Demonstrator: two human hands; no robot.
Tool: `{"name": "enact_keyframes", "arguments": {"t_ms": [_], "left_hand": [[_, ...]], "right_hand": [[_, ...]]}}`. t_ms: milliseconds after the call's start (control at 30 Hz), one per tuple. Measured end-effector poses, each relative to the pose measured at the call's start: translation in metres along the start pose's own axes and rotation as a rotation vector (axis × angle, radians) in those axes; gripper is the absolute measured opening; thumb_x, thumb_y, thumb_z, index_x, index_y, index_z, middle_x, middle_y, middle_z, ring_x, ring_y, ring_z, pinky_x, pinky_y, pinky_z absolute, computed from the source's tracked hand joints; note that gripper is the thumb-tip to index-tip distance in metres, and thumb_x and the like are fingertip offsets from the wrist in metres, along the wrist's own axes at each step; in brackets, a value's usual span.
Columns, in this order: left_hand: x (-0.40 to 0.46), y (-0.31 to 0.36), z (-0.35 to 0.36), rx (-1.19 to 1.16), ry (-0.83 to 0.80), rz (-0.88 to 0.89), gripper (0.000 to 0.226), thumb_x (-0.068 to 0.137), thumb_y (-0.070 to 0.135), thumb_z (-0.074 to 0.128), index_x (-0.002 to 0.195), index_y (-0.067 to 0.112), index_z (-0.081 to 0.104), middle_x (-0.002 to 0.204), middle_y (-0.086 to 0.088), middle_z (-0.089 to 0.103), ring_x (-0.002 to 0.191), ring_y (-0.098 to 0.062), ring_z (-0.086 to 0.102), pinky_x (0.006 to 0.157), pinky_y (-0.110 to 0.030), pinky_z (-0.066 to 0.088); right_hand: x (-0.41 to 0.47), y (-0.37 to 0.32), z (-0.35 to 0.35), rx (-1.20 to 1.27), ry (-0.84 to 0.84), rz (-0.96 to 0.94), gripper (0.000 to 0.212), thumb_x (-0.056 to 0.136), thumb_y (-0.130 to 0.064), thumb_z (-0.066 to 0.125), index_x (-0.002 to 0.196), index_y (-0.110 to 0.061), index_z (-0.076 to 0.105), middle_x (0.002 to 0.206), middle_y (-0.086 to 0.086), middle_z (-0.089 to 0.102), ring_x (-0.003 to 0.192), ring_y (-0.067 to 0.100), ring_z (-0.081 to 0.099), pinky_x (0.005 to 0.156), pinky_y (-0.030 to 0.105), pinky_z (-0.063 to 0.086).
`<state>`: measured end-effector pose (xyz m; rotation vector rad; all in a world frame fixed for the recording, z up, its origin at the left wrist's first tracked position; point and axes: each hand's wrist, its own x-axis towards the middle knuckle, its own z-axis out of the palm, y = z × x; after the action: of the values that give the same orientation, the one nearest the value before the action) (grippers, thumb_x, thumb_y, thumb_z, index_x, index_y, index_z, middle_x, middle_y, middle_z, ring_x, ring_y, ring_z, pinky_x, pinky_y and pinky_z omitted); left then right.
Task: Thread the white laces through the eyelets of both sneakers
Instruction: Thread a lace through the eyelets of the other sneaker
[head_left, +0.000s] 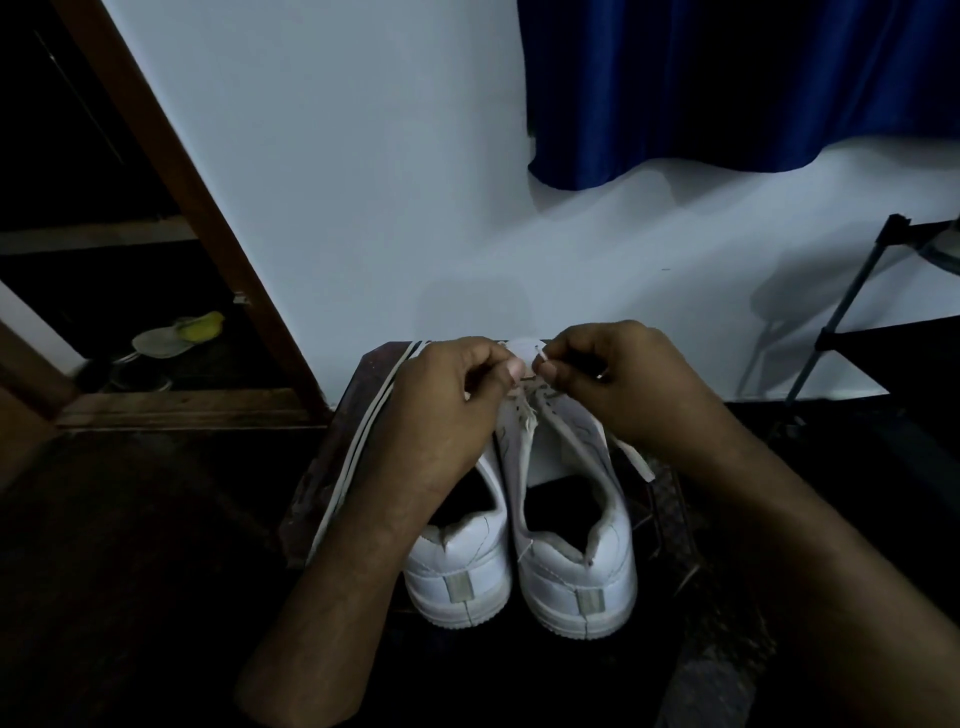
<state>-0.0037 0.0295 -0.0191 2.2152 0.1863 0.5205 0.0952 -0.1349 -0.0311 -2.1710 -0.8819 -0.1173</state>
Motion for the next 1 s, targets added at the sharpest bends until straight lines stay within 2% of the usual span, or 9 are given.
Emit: {"name": "enact_keyframes", "arguments": {"t_ms": [100,167,233,333,467,567,667,833,1000], "left_hand": [[-0.006,0.003,-0.002,0.141,-0.147,-0.05,0.035,0.083,0.057,0.076,0.104,0.03,0.072,0.098,0.014,0.069,0.091,0.003,0.063,0.08,-0.02,0.053],[-0.01,0.006,-0.001,0.244,-0.226,-0.098,0.05,0.078,0.063,0.077,0.114,0.03,0.069,0.106,0.015,0.066,0.098,0.001,0.061,0.087,-0.026,0.054],[-0.01,0.007,-0.002,0.242,-0.247,-0.128,0.045,0.082,0.056,0.078,0.115,0.027,0.07,0.105,0.014,0.069,0.1,-0.002,0.064,0.091,-0.031,0.055],[-0.007,0.006,-0.005,0.214,-0.257,-0.172,0.031,0.088,0.034,0.074,0.117,0.023,0.074,0.106,0.013,0.074,0.102,-0.002,0.067,0.094,-0.025,0.054],[-0.004,0.003,-0.007,0.095,-0.291,-0.262,0.046,0.07,0.036,0.062,0.112,0.024,0.077,0.101,0.012,0.077,0.101,-0.006,0.07,0.099,-0.035,0.055],[-0.002,-0.003,-0.006,0.015,-0.295,-0.301,0.032,0.07,0.03,0.061,0.095,0.025,0.08,0.083,0.009,0.078,0.084,-0.011,0.072,0.088,-0.038,0.058],[-0.001,-0.004,-0.007,-0.031,-0.285,-0.33,0.017,0.082,0.017,0.067,0.088,0.025,0.081,0.066,0.003,0.069,0.062,-0.009,0.058,0.067,-0.029,0.045],[-0.001,-0.002,-0.009,-0.054,-0.278,-0.363,0.021,0.085,0.013,0.065,0.086,0.027,0.081,0.088,-0.018,0.075,0.068,-0.016,0.06,0.07,-0.032,0.047],[0.002,-0.007,-0.008,-0.006,-0.236,-0.357,0.014,0.09,0.021,0.065,0.084,0.02,0.078,0.083,-0.018,0.073,0.068,-0.015,0.059,0.07,-0.032,0.047]], "right_hand": [[0.0,0.008,-0.001,-0.155,0.019,-0.032,0.014,0.093,-0.027,0.069,0.104,-0.028,0.077,0.089,-0.008,0.072,0.081,0.013,0.066,0.075,0.033,0.055],[-0.001,0.009,0.004,-0.228,-0.019,-0.081,0.017,0.092,-0.023,0.069,0.105,-0.029,0.076,0.09,-0.008,0.069,0.082,0.018,0.065,0.075,0.037,0.055],[-0.002,0.006,0.007,-0.216,-0.015,-0.067,0.02,0.09,-0.024,0.071,0.108,-0.032,0.072,0.092,-0.009,0.072,0.083,0.018,0.066,0.076,0.036,0.055],[-0.002,0.002,0.006,-0.209,0.009,-0.055,0.013,0.088,-0.031,0.072,0.1,-0.034,0.068,0.084,-0.013,0.07,0.077,0.015,0.063,0.072,0.034,0.054],[-0.004,-0.006,0.004,-0.318,-0.047,-0.104,0.006,0.089,-0.03,0.07,0.092,-0.03,0.074,0.087,-0.007,0.07,0.079,0.019,0.064,0.067,0.029,0.042],[-0.006,-0.011,0.008,-0.426,-0.043,-0.138,0.011,0.092,-0.03,0.063,0.095,-0.029,0.073,0.094,-0.005,0.067,0.085,0.021,0.064,0.065,0.031,0.043],[-0.007,-0.016,0.011,-0.517,-0.022,-0.169,0.018,0.094,-0.036,0.056,0.1,-0.029,0.071,0.1,-0.005,0.065,0.096,0.023,0.062,0.07,0.034,0.047],[-0.008,-0.017,0.008,-0.44,-0.084,-0.156,0.018,0.095,-0.042,0.057,0.1,-0.029,0.069,0.1,-0.005,0.063,0.103,0.02,0.056,0.079,0.035,0.05],[-0.009,-0.016,0.011,-0.343,-0.07,-0.131,0.014,0.093,-0.041,0.061,0.094,-0.03,0.07,0.084,-0.012,0.05,0.095,0.016,0.056,0.075,0.032,0.046]]}}
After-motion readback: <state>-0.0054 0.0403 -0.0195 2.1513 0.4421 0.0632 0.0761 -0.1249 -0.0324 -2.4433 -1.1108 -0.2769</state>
